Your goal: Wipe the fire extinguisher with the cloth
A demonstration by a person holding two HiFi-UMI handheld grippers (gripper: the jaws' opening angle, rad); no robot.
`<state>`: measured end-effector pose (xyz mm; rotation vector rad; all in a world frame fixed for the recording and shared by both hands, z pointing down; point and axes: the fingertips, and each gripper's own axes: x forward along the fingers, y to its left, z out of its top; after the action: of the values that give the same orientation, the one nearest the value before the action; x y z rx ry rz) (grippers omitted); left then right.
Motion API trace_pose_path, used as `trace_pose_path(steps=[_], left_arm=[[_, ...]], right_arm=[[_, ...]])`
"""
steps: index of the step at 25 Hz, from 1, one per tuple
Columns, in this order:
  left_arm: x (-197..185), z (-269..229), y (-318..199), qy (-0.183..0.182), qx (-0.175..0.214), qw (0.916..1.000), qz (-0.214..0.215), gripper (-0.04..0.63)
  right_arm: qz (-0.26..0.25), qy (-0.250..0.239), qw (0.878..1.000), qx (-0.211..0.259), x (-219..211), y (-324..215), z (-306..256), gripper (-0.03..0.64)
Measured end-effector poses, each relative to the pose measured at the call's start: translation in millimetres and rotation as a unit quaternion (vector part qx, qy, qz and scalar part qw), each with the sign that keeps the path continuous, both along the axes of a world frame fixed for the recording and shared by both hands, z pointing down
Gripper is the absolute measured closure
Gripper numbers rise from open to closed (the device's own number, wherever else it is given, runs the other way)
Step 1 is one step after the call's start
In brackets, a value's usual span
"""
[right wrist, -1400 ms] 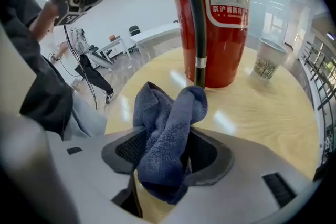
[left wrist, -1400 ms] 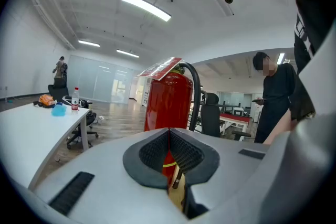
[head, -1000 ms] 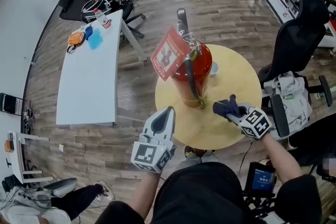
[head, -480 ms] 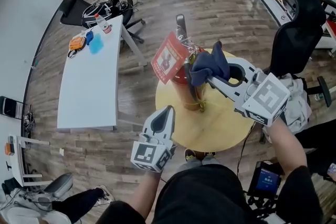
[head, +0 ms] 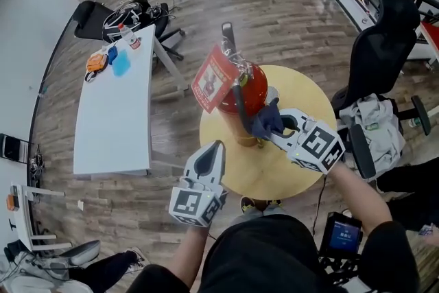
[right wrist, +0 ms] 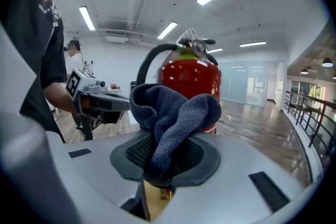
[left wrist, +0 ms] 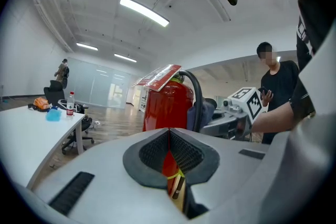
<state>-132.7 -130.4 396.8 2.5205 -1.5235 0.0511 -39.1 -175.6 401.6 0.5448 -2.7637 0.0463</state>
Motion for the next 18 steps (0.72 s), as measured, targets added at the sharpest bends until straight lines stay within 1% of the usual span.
trace_pose_path(steps=[2, 3, 4, 7, 10, 12, 14, 15, 18], left_arm=[[2.4, -1.2, -1.0, 0.001, 0.000, 1.0000, 0.002, 0.572], [3.4, -2.0, -0.9, 0.001, 0.001, 1.0000, 0.003, 0.572], [3.8, -2.6, -0.5, 0.002, 0.001, 1.0000, 0.004, 0.571], [3.5, -3.1, -0.7, 0.001, 0.003, 1.0000, 0.007, 0.571], [6.4, -4.7, -1.8, 0.001, 0.006, 0.9999, 0.009, 0.571], [9.0, -6.3, -1.8, 0.003, 0.009, 0.9999, 0.011, 0.571], [10.5, -7.7, -1.4, 0.002, 0.012, 0.9998, 0.013, 0.571], [10.7, -8.1, -1.3, 0.001, 0.013, 0.9998, 0.014, 0.571], [10.0, -8.6, -3.0, 0.004, 0.013, 0.9998, 0.012, 0.572]], right_arm=[[0.010, -0.018, 0.999, -0.025, 1.6, -2.4, 14.7, 0.523], [0.013, -0.023, 0.999, -0.028, 2.7, -2.4, 13.3, 0.523], [0.016, -0.022, 0.999, -0.020, 3.4, -1.7, 6.8, 0.523], [0.010, -0.037, 0.999, 0.026, 0.5, 0.7, -42.6, 0.522], [0.011, -0.052, 0.995, 0.079, -1.8, -2.2, -99.3, 0.523], [0.021, -0.056, 0.994, 0.092, -1.3, -8.1, -119.9, 0.523], [0.025, -0.051, 0.994, 0.090, -1.6, -13.9, -122.0, 0.522], [0.023, -0.058, 0.995, 0.080, -1.0, -15.6, -120.5, 0.522], [0.021, -0.099, 0.994, 0.043, 6.2, -18.8, -114.7, 0.522]])
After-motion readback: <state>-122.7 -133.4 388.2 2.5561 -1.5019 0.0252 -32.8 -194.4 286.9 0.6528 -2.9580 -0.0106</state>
